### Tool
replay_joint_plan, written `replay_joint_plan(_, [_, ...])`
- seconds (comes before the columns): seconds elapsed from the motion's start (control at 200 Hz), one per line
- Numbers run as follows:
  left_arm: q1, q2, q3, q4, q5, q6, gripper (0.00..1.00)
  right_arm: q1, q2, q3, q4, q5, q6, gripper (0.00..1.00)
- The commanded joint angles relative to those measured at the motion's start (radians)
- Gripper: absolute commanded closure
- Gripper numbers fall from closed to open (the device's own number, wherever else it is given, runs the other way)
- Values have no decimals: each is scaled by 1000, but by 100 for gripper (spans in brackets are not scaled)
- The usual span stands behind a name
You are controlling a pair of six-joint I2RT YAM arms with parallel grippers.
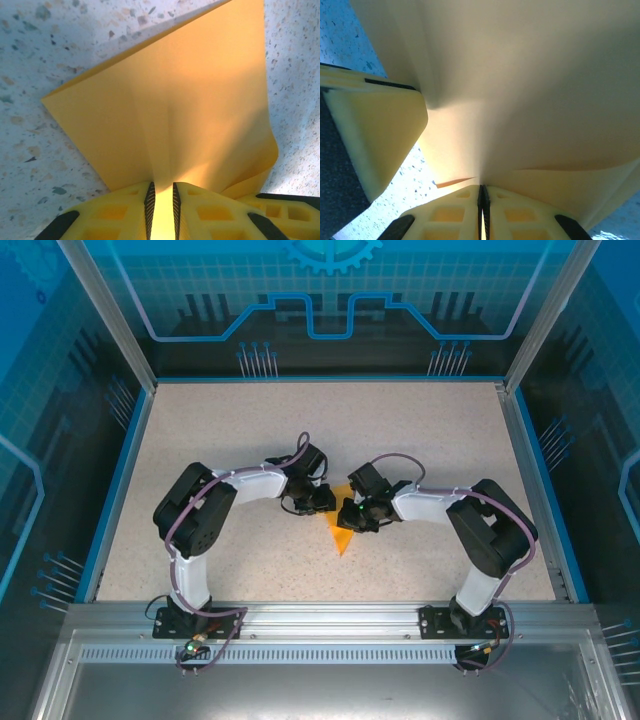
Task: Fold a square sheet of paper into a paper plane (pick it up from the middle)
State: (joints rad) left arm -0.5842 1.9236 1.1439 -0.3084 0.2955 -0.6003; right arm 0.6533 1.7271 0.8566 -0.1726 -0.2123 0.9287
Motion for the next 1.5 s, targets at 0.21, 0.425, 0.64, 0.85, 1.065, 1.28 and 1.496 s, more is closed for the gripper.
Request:
replay_joint_plan(0.21, [-7, -25, -45, -24, 25, -13, 79, -14, 1, -49, 56, 20, 47, 88])
replay_joint_plan(0.425, [-9, -26, -55, -19, 30, -16, 79, -19, -11, -64, 86, 13, 64, 88])
replay_joint_plan(0.64, [-10, -41, -56, -24, 29, -15, 79, -21, 2, -68, 88, 14, 65, 88])
replay_joint_plan(0.85, [-9, -80, -54, -40, 22, -13, 78, -24, 9, -70, 61, 22, 56, 88])
replay_joint_plan(1.065, [-9, -129, -55, -64, 19, -10, 76, -24, 20, -65, 51, 15, 44, 88])
replay_joint_plan(1.28, [-13, -161, -92, -58, 54, -30, 78, -24, 29, -70, 57, 6, 40, 89])
replay_joint_plan(1.496, [-24, -163, -143, -4, 92, -74, 82, -24, 35, -74, 58, 4, 38, 90])
